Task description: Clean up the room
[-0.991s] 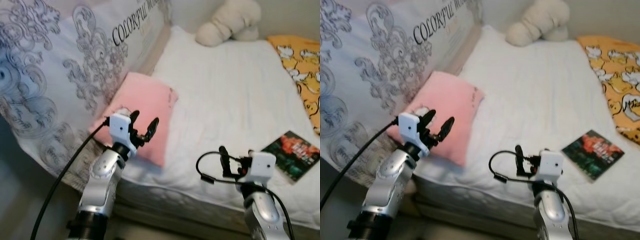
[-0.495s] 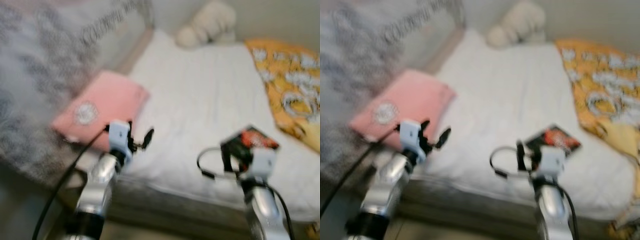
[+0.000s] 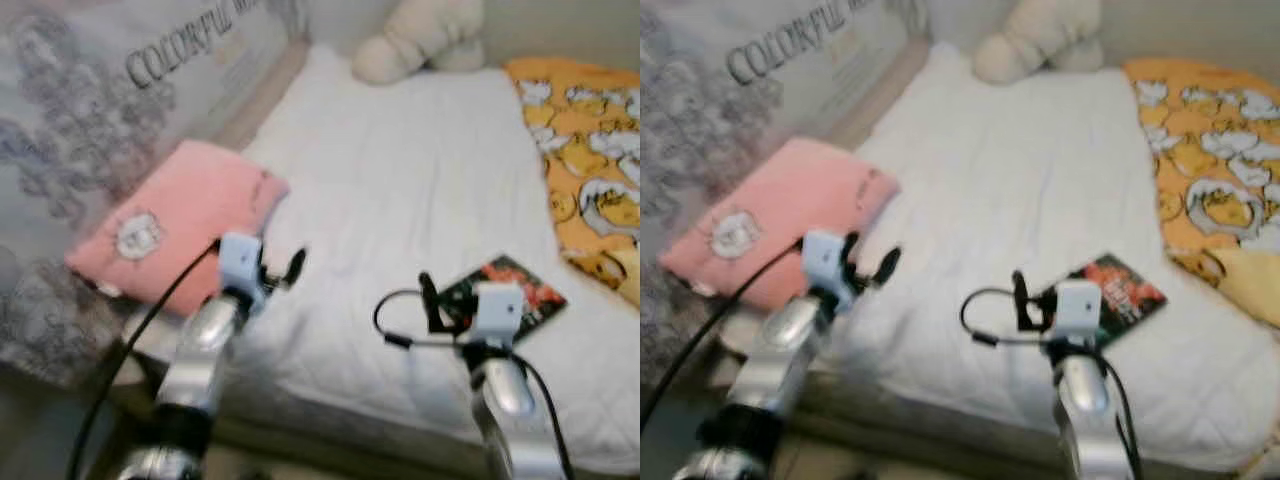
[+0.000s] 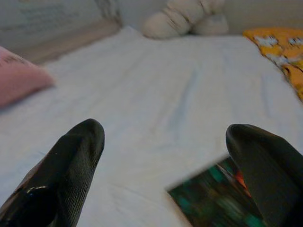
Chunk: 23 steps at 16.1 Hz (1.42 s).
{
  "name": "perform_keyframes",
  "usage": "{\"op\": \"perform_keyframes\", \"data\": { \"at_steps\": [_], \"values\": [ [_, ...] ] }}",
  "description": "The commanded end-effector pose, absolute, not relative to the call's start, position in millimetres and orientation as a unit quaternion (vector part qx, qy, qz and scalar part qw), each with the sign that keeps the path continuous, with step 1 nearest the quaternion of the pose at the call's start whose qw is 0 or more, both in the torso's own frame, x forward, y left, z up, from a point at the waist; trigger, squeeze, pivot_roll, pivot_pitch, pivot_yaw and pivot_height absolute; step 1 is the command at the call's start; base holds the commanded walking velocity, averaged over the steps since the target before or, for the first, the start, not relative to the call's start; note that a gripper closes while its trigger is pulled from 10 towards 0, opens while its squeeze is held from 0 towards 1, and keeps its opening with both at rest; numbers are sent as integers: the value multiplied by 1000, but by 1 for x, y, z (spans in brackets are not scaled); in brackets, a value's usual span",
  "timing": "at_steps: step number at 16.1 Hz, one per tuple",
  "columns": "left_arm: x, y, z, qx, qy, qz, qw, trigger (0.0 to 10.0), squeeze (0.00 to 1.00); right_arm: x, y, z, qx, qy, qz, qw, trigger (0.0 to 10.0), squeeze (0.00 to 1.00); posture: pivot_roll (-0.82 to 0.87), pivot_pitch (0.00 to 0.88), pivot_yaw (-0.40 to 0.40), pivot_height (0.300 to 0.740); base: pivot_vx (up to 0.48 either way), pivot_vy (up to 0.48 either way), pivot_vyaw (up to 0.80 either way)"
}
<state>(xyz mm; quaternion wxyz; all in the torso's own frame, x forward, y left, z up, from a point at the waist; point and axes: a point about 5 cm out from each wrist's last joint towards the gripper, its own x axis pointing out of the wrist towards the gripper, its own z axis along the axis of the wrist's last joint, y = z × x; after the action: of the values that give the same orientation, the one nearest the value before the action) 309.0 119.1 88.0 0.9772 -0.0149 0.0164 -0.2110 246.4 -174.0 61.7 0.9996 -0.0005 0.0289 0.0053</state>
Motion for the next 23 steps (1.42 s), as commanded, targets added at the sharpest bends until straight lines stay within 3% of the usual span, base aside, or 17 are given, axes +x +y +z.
{"op": "perform_keyframes", "data": {
  "at_steps": [1, 9, 12, 16, 21, 23],
  "values": [
    [309, 115, 89, -13, 15, -227, 974, 10000, 0, 248, -175, 62, -1, 33, 0, 999, 10000, 0, 13, 0, 10, 740, 0, 0, -738],
    [311, 113, 86, -13, 18, -223, 974, 10000, 0, 232, -177, 53, 8, 45, -6, 999, 10000, 0, -9, 0, 14, 740, 0, 0, -737],
    [312, 115, 85, -16, 19, -223, 975, 10000, 0, 227, -179, 49, 2, 53, -9, 999, 10000, 0, -12, 0, 15, 740, 407, -250, -744],
    [319, 117, 84, -8, 24, -217, 976, 10000, 0, 230, -177, 50, -7, 50, -4, 999, 10000, 0, -15, 0, 13, 740, 433, 0, 0],
    [337, 134, 68, 46, 97, -172, 979, 10000, 0, 223, -175, 49, -13, 65, 12, 998, 10000, 0, -36, 0, -17, 740, 92, 0, -625],
    [344, 132, 59, 57, 139, -147, 978, 10000, 0, 208, -182, 53, -30, 73, 37, 996, 10000, 0, -107, 0, -63, 740, 0, 0, -391]
  ]
}}
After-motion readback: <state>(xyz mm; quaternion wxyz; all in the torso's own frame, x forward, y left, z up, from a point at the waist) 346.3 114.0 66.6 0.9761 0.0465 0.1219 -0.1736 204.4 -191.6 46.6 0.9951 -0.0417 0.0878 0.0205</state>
